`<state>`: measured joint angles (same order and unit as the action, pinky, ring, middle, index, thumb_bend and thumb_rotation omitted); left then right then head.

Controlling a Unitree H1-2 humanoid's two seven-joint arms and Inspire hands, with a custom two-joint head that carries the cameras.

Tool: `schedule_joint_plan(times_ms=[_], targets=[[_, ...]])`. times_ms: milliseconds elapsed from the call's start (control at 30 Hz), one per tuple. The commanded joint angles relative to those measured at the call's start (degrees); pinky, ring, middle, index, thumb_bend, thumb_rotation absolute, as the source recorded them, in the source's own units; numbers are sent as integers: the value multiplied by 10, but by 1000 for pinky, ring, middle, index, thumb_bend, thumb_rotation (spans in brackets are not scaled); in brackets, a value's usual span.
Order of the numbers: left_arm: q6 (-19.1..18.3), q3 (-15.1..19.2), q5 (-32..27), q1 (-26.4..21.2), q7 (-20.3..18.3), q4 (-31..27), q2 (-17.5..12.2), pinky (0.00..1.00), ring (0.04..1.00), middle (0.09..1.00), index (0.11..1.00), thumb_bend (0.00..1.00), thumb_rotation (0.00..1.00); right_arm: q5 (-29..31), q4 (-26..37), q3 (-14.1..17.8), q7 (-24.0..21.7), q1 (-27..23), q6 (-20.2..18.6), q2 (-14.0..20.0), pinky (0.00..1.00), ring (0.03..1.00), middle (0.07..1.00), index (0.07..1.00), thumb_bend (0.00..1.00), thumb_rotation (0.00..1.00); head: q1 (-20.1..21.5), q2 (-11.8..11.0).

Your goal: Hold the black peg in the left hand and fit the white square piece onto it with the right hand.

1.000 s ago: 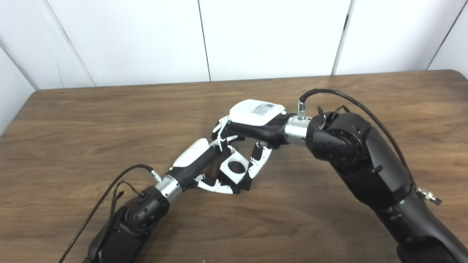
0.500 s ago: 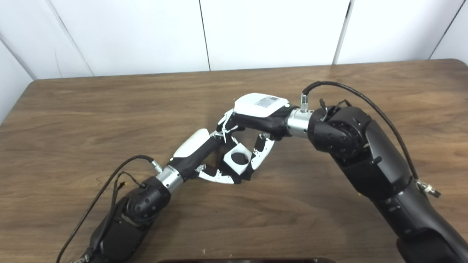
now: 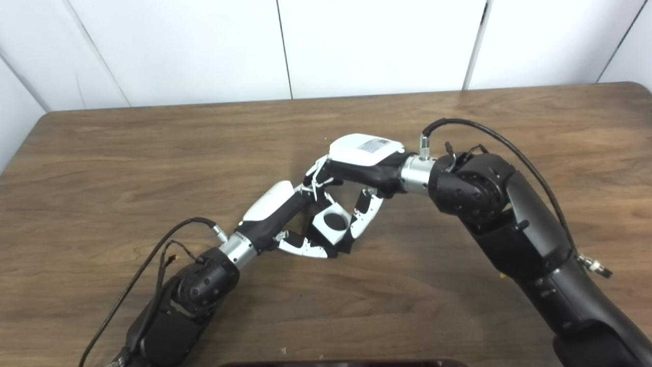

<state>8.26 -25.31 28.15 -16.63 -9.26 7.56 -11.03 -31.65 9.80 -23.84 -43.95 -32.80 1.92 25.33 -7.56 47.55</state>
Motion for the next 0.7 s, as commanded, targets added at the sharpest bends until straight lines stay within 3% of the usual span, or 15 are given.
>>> schedule_joint_plan(times_ms=[0,200,467,567,667], targets=[[-20,-18,11,12,-34,11,-3,863,968,933,490,522,72,-9,-12,2,16,-14,13,6,869,880,813,480,524,135,0,0],[-18,-18,13,12,-33,11,-3,866,968,933,490,522,73,-11,-23,-2,30,-7,24,7,864,870,807,480,524,136,-1,0],[-17,-17,11,9,-34,12,-5,857,966,931,491,522,73,-11,-18,-9,16,-13,12,14,850,879,841,496,522,157,1,0],[-17,-17,10,8,-35,13,-4,863,965,931,490,522,73,-10,-15,-9,12,-14,9,16,839,880,852,627,811,260,0,0],[-20,-18,10,8,-37,12,-4,866,966,932,490,522,72,-8,-14,-8,10,-13,11,18,825,878,860,679,884,283,0,0]])
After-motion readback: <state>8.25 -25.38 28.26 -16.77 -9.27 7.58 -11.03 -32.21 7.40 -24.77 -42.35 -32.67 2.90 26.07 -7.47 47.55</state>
